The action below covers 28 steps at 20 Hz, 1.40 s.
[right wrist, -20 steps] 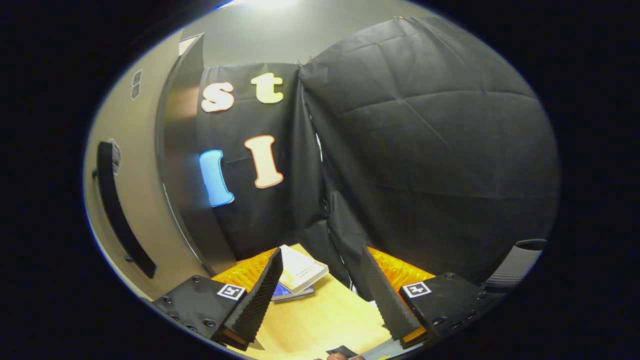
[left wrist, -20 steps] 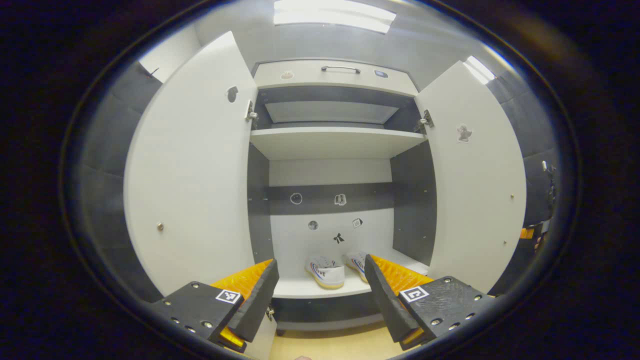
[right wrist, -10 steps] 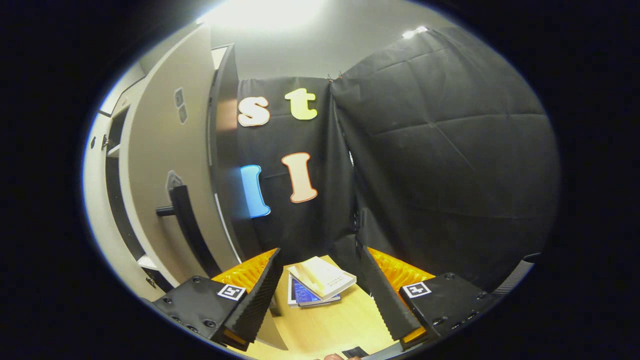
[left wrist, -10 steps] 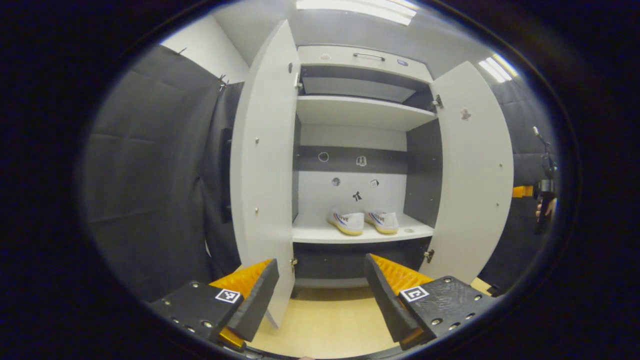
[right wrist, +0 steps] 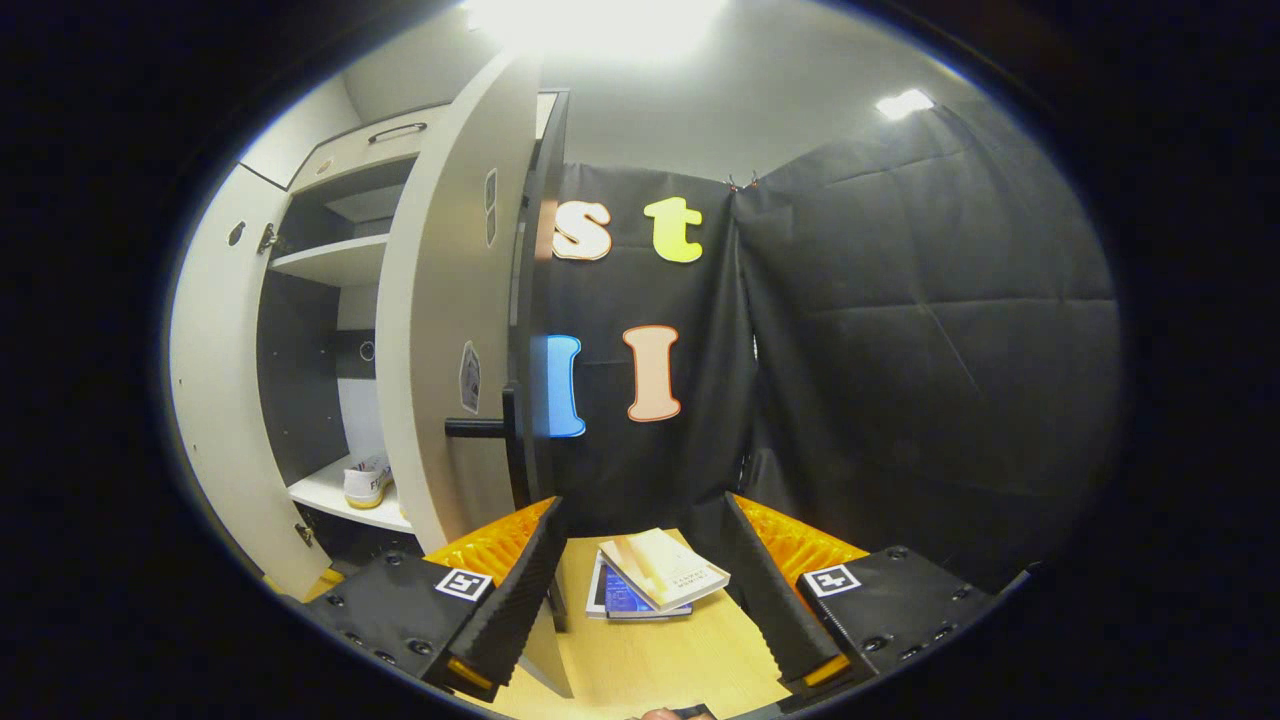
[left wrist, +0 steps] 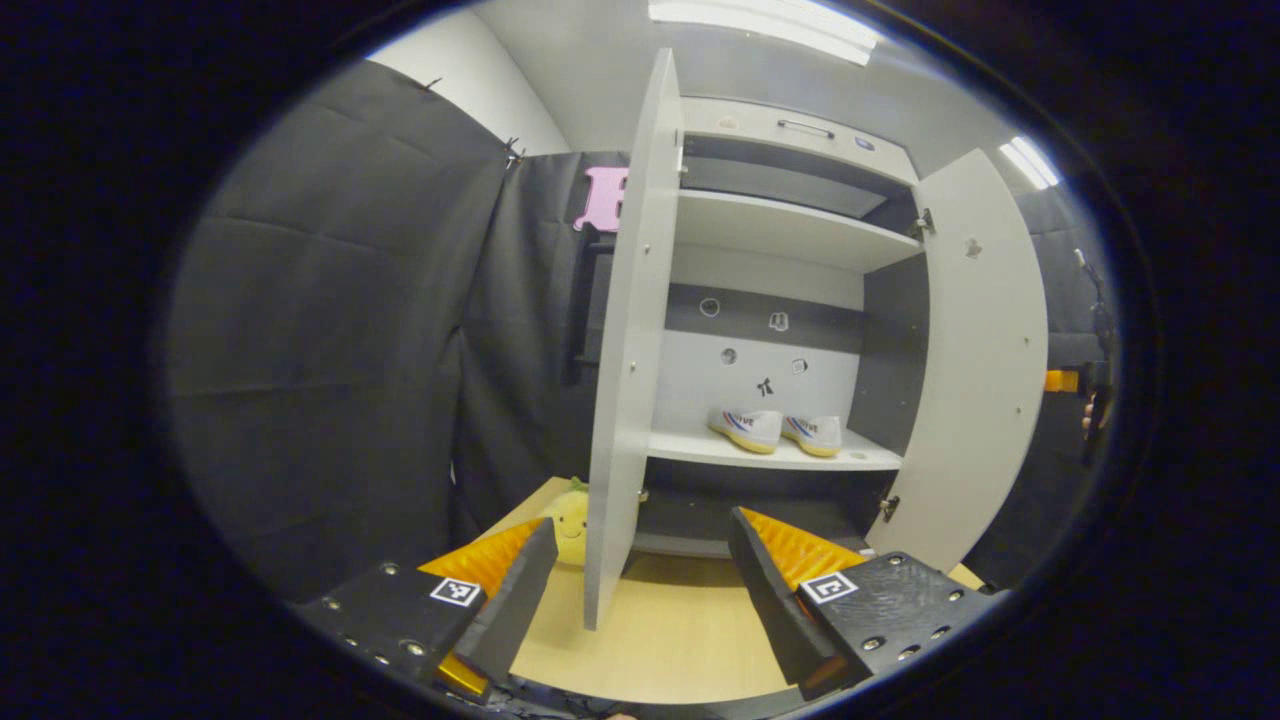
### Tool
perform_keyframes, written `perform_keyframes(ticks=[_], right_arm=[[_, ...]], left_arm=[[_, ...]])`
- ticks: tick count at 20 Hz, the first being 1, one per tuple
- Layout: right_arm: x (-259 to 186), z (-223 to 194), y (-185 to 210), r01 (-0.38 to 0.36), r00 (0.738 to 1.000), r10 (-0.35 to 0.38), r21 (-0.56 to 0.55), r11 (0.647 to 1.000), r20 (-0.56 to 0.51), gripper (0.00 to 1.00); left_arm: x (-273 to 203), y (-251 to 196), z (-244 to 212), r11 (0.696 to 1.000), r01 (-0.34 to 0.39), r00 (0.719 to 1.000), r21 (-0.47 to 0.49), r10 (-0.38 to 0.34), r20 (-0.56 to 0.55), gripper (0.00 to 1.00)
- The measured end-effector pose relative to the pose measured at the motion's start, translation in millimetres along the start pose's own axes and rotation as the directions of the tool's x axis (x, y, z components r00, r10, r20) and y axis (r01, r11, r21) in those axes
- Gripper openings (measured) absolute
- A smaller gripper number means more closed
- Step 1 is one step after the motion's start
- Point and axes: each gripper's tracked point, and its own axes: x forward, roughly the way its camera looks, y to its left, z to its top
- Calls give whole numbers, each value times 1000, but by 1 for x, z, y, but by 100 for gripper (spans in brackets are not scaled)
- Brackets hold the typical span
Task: Grab one shoe with the right hand and put it into the shoe cabinet, grab the other shoe with the left hand and put it into the shoe cabinet; then close the right door with the right hand and the left door with the left hand.
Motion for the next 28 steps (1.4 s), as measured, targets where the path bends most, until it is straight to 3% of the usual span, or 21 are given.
perform_keyframes(ticks=[7,11,23,24,25,26,28], right_arm=[[-4,0,12,1,1000,-1,31,1000,-12,97],[-10,1,31,-43,999,43,23,999,-15,97],[-12,-2,130,-265,964,264,43,963,13,97],[-11,-2,140,-281,960,280,49,958,16,92],[-7,-2,151,-300,954,299,52,953,16,97],[-5,-3,160,-320,947,320,54,946,16,92],[-1,-4,176,-344,939,344,63,937,9,97]], left_arm=[[-6,18,1,998,-55,998,-22,55,11,99],[-6,24,5,996,-84,996,-24,85,26,99],[-26,37,5,987,-158,987,-21,158,4,100],[-28,40,5,985,-172,985,-13,172,5,100],[-29,43,6,983,-182,983,-9,182,7,100],[-30,45,6,982,-191,982,-9,191,8,100],[-33,48,7,979,-203,979,-11,203,6,99]])
